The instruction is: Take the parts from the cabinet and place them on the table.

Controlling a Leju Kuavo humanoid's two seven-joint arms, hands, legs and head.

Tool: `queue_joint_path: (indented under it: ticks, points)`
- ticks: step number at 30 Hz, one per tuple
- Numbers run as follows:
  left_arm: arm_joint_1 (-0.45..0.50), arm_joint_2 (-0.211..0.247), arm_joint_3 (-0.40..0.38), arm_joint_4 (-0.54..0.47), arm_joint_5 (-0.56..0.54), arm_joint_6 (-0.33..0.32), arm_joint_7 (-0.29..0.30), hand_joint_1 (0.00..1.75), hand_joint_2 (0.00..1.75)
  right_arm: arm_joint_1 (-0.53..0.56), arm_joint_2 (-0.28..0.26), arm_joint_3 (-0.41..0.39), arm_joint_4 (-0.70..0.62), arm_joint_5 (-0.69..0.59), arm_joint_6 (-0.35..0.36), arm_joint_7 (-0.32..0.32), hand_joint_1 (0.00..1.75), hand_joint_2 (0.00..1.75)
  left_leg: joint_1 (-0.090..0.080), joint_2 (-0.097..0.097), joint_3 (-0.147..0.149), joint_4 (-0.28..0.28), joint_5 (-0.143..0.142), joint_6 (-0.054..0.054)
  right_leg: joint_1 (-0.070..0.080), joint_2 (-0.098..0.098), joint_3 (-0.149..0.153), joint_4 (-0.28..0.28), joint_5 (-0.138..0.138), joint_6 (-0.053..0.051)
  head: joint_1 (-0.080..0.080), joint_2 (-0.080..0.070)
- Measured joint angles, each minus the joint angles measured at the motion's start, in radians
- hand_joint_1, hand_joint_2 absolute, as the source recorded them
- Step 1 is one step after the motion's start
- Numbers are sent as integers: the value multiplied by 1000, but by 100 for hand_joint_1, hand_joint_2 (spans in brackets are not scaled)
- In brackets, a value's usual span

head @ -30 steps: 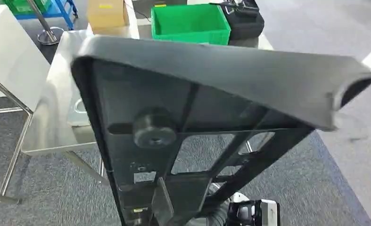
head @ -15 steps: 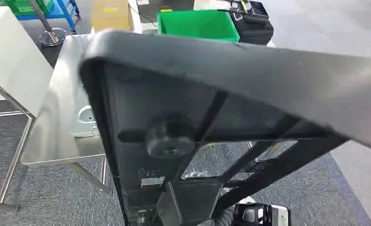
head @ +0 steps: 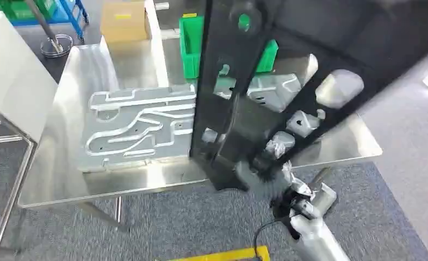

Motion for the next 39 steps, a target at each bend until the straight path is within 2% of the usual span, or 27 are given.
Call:
queue_joint_path:
  ticks: [3,4,6,7,8,9,10,12,13,16,18,19,21,22,23,24,25,27,28,29,32,33,34,35,37,38,39]
  points:
    - [2,-4,5,0,0,0,-5,0,0,-84,-21,-119,151,32,-91,19,166,175,2,-3,5,-7,4,23,-7,-4,4,13,-16,20,1,0]
    - [1,-5,5,0,0,0,-6,0,0,-115,-31,-154,200,49,-128,27,166,175,1,-4,5,-7,2,29,-7,-4,-19,56,-42,21,0,0]
    - [0,-5,6,0,-2,0,-7,0,0,-173,-49,-224,304,97,-201,46,166,175,-2,-5,6,-7,-1,37,-7,-4,-112,225,-112,25,2,0]
    - [0,-5,7,0,-4,0,-7,0,0,-197,-63,-253,349,134,-237,64,166,175,-5,-7,6,-7,-3,40,-7,-4,-154,291,-126,26,2,0]
    - [2,-5,7,0,-5,0,-6,0,0,-220,-74,-277,393,178,-266,80,166,175,-7,-8,9,-7,-5,42,-6,-4,-175,311,-115,25,2,0]
    - [3,-5,7,0,-7,0,-6,0,0,-242,-84,-298,429,231,-293,99,166,175,-8,-9,12,-7,-8,43,-6,-4,-175,286,-81,22,2,0]
    - [3,-5,8,0,-8,0,-6,0,0,-272,-94,-314,461,301,-327,127,166,175,-11,-11,17,-6,-11,42,-6,-4,-155,221,-29,18,2,0]
    - [-2,-6,8,0,-11,0,-7,0,0,-352,-124,-322,547,473,-412,192,166,175,-15,-11,28,-6,-20,40,-2,-4,-89,42,76,4,2,0]
    - [-4,-8,8,0,-11,0,-10,0,0,-394,-139,-319,598,553,-449,215,166,175,-22,-11,25,-5,-22,35,6,-3,-78,32,63,1,1,0]
    - [-6,-9,8,0,-16,-5,-20,0,0,-495,-156,-291,712,773,-511,303,166,175,-18,-9,25,-10,-24,23,9,-2,-76,12,57,-4,5,0]
    - [-10,-10,8,0,-19,-11,-30,0,0,-568,-157,-235,801,980,-535,394,166,175,-19,-7,25,0,-37,8,-4,-4,-66,-3,62,-13,4,0]
    - [-13,-10,8,0,-19,-18,-37,0,0,-603,-154,-189,847,1080,-534,431,166,175,-19,-6,9,39,-60,2,-4,-3,-63,-6,61,-20,2,0]
    - [-14,-8,8,0,-19,-26,-47,0,0,-664,-144,-114,921,1208,-519,470,166,175,-15,-6,-70,195,-130,-6,-1,-3,-60,-5,58,-26,2,0]
    - [-14,-8,8,0,-21,-33,-54,0,0,-686,-130,-72,958,1263,-497,485,166,175,-14,-6,-113,273,-153,-9,0,-3,-59,-5,57,-28,3,0]
    - [-13,-8,8,0,-23,-40,-61,0,0,-702,-118,-33,986,1303,-478,496,166,175,-13,-6,-138,310,-152,-11,1,-2,-57,-4,55,-30,2,0]
    - [-13,-8,8,0,-27,-44,-66,0,0,-714,-106,4,1011,1339,-458,501,166,175,-12,-6,-140,297,-128,-12,1,-2,-53,-4,53,-30,2,0]
    - [-14,-8,8,0,-28,-48,-69,0,0,-727,-96,38,1031,1369,-439,500,166,175,-12,-5,-119,237,-82,-11,2,-2,-49,-3,49,-29,3,0]
    - [-14,-5,8,0,-29,-57,-80,0,0,-745,-67,101,1063,1407,-407,475,166,175,-12,-4,-36,45,25,-2,2,-3,-36,-2,39,-24,3,0]
    - [-14,-3,8,0,-31,-60,-83,0,0,-753,-54,131,1082,1418,-399,457,166,175,-15,-4,-13,6,24,5,6,-4,-37,-2,36,-20,3,0]
    - [-15,-3,8,0,-31,-61,-85,0,0,-761,-44,155,1097,1420,-395,445,166,175,-19,-4,-10,-16,21,9,8,-4,-42,2,36,-16,3,0]
    - [-14,0,8,0,-38,-62,-91,0,0,-760,-16,203,1124,1410,-394,396,166,175,-17,-5,-11,-15,21,22,10,-6,-40,-6,37,-4,3,0]
    - [-16,0,7,0,-38,-62,-91,0,0,-759,-9,212,1129,1405,-396,386,166,175,-9,-4,-3,-29,26,29,9,-5,-40,-1,27,2,3,0]
    - [-19,0,6,0,-39,-62,-92,0,0,-759,-1,220,1135,1392,-402,369,166,175,-10,-4,1,-33,26,35,8,-5,-49,28,8,4,5,0]
    - [-24,0,6,0,-40,-61,-93,0,0,-759,3,225,1140,1381,-412,357,166,175,-10,-5,1,-32,26,39,6,-5,-77,89,-25,6,4,0]
    - [-27,0,4,0,-42,-57,-93,0,0,-750,12,231,1154,1353,-431,335,166,175,-10,-6,2,-32,23,42,2,-5,-164,255,-92,13,4,0]
    - [-26,0,4,0,-42,-56,-94,0,0,-738,14,232,1158,1342,-440,326,166,175,-10,-8,3,-31,22,42,1,-5,-195,305,-99,15,4,0]
    - [-24,0,4,0,-46,-55,-95,0,0,-725,18,234,1163,1329,-449,315,166,175,-10,-8,5,-31,20,42,0,-5,-201,304,-81,16,4,0]
